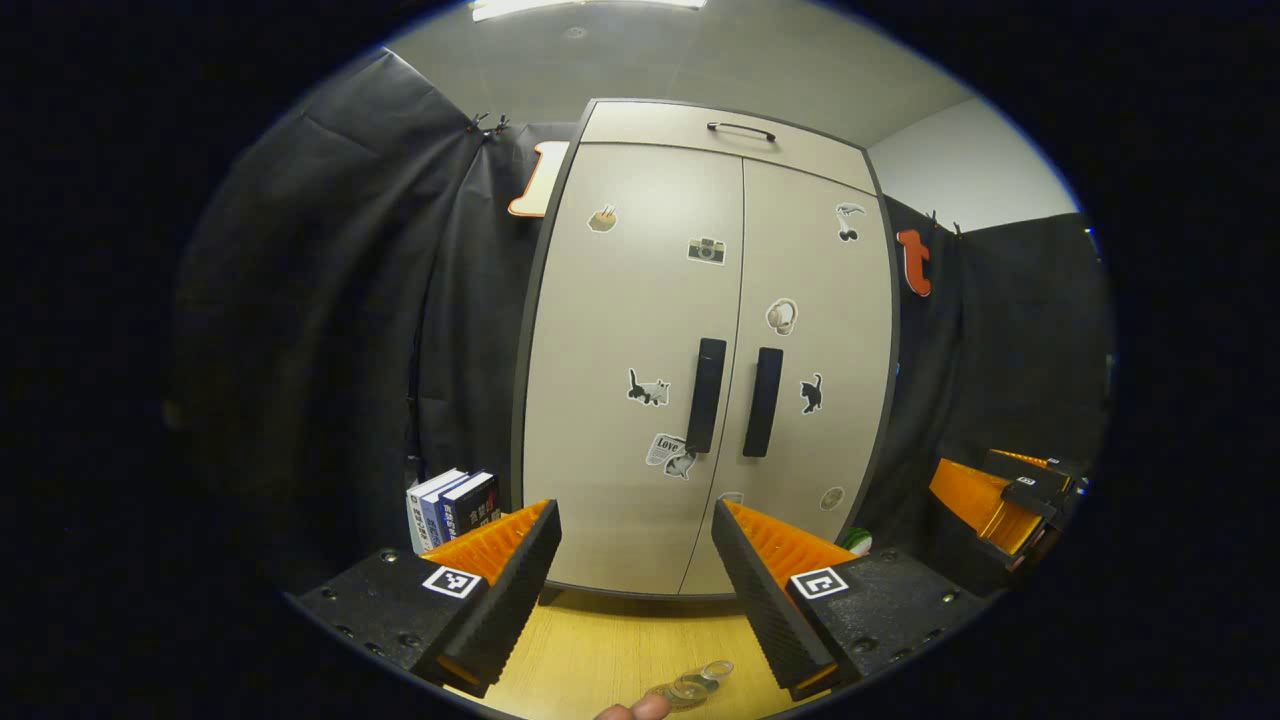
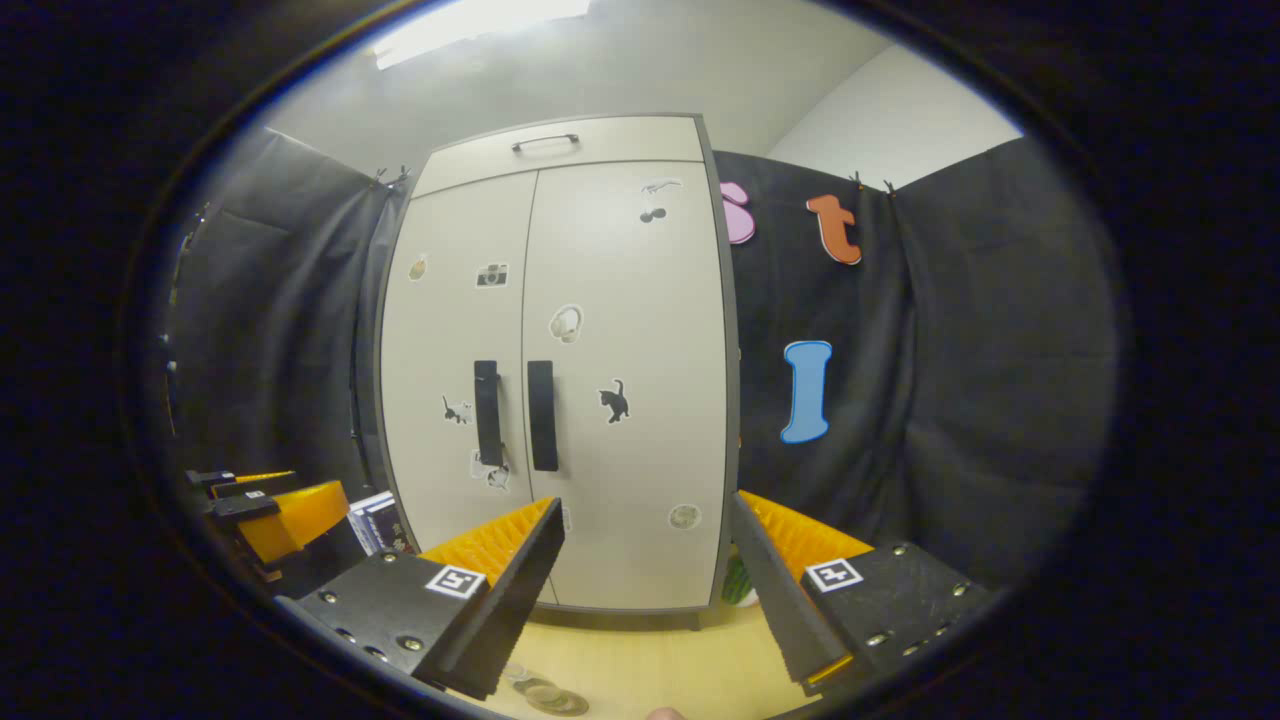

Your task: Grasp the bottle in the cabinet with the left hand and place it on the coaster, then close the right door with the right hand and the left door with the left hand.

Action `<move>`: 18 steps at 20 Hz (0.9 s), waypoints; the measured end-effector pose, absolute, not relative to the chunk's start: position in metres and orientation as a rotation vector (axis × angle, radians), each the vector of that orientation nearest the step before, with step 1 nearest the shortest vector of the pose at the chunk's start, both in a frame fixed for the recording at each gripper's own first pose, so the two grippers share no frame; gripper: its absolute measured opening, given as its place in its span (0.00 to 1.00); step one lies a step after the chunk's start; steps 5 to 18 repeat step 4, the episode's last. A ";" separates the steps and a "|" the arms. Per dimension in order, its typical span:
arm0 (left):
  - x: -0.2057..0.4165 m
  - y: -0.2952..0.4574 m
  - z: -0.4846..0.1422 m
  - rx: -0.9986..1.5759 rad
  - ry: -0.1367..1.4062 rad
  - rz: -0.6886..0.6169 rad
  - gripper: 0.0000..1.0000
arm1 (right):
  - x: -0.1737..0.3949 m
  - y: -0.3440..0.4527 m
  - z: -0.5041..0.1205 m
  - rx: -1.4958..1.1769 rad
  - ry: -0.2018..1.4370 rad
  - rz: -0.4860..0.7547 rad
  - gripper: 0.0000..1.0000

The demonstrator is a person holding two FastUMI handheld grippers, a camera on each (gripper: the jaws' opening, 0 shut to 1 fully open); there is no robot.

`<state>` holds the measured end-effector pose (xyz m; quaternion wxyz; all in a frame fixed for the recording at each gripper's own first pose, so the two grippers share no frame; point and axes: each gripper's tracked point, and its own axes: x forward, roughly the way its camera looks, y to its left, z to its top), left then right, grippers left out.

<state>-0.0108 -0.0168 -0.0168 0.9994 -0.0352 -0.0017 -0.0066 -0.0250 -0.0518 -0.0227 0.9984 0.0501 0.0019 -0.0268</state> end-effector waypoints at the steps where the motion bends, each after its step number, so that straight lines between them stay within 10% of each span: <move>1: -0.012 -0.017 -0.017 -0.073 -0.007 -0.013 0.96 | -0.026 -0.052 -0.024 0.104 0.008 -0.056 1.00; 18: -0.013 -0.020 -0.015 -0.067 -0.011 -0.019 0.96 | -0.029 -0.055 -0.023 0.109 0.005 -0.065 1.00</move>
